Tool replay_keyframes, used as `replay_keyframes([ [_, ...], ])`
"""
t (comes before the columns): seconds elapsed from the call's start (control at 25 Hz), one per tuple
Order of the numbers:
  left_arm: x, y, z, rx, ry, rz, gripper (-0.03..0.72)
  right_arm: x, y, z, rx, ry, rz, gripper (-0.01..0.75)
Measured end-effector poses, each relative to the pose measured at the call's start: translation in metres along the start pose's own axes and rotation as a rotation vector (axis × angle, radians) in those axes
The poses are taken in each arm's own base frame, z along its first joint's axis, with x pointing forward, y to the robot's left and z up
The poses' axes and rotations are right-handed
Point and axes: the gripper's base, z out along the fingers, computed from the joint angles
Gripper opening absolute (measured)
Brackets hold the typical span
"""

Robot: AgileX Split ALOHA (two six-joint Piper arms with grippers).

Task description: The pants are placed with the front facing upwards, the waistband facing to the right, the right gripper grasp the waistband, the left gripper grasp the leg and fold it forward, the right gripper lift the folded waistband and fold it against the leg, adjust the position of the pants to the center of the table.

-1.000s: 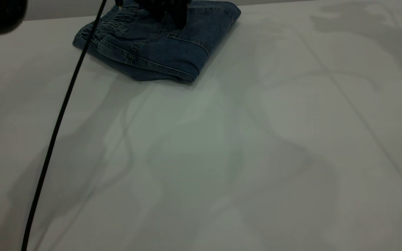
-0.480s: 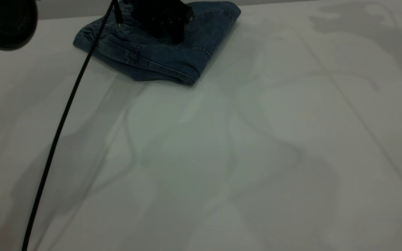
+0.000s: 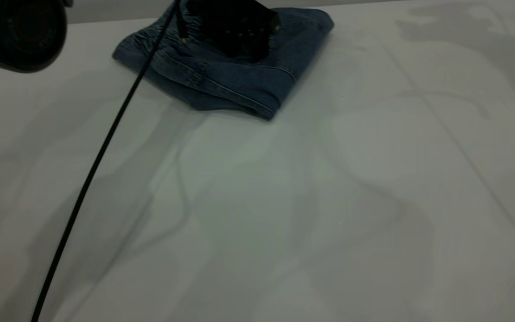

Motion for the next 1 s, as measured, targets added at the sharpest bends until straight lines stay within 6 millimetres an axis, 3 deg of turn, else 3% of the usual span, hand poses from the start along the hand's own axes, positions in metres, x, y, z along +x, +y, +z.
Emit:
replay_keyframes([
  [0.28,-0.005,-0.039,0.004,0.022,0.007,0.064,0.469,0.0,0.0,0.0,0.001,-0.004,0.0,0.587],
  [0.44,-0.01,-0.056,-0.006,0.036,-0.008,0.074,0.469,0.0,0.0,0.0,0.001,-0.005,0.0,0.587],
  [0.64,-0.016,-0.053,-0.025,-0.031,-0.027,0.068,0.469,0.0,0.0,0.0,0.002,-0.002,-0.006,0.587],
  [0.84,-0.011,-0.047,-0.031,-0.094,0.019,0.088,0.469,0.0,0.0,0.0,0.003,0.0,-0.016,0.587],
  [1.0,-0.017,-0.041,-0.051,-0.174,-0.008,0.116,0.469,0.0,0.0,0.0,0.002,0.0,-0.019,0.587],
])
